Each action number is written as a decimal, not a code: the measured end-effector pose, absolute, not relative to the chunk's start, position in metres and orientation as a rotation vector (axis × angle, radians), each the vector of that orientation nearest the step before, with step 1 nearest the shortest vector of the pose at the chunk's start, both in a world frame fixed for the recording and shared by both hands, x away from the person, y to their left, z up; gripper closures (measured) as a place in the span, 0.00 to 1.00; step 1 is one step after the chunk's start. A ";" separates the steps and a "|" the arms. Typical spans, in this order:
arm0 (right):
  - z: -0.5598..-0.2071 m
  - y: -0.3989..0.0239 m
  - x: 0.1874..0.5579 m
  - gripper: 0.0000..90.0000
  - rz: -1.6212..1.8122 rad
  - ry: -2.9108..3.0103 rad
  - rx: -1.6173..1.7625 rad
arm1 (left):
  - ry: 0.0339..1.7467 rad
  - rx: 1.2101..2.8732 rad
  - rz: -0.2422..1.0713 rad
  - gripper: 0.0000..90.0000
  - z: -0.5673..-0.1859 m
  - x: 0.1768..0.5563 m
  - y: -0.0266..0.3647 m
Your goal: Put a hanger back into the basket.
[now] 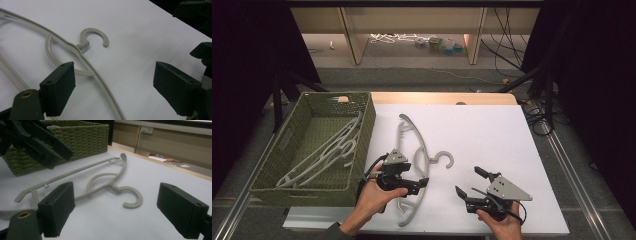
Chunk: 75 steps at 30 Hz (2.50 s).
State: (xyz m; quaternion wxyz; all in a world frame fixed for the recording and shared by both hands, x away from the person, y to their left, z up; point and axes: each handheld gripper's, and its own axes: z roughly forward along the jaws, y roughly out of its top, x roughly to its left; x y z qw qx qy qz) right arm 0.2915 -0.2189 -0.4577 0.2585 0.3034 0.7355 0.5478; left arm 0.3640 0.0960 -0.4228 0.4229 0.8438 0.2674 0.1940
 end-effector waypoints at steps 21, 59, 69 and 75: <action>-0.457 -0.222 0.294 0.17 1.488 1.990 0.818 | 0.897 2.245 0.156 0.22 -0.456 0.362 0.045; -0.458 -0.218 0.292 0.17 1.478 1.993 0.822 | 0.815 2.449 0.136 0.66 -0.474 0.376 0.048; -0.458 -0.219 0.292 0.17 1.475 1.991 0.826 | 0.957 2.405 0.042 0.79 -0.473 0.381 0.052; -0.458 -0.219 0.292 0.17 1.476 1.990 0.827 | 1.012 2.415 0.007 0.81 -0.470 0.380 0.045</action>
